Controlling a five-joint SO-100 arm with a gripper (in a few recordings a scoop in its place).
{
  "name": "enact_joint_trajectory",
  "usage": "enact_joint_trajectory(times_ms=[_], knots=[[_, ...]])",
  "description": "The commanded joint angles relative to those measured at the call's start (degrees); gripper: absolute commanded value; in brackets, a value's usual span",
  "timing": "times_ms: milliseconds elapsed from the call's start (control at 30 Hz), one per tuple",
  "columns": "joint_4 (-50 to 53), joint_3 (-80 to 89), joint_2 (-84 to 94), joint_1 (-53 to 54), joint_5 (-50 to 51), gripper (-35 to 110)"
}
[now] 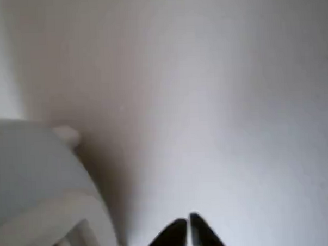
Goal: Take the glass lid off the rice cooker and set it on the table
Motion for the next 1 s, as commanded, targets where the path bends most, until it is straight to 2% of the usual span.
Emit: enact_joint_trajectory(times_ms=[0,300,500,667,833,967], knots=[[0.2,-0.3,0.6,0.0,0.4,0],[0.2,-0.3,0.6,0.0,0.2,0],[-0.6,-1.8,0.5,7.1,-7.6,0],[5.5,-15.3,0.4,19.3,-14.1,1],[6.8,-26.8,0.4,21.4,-19.3,10],[6.1,-35.4,0.4,26.4,-18.0,16]])
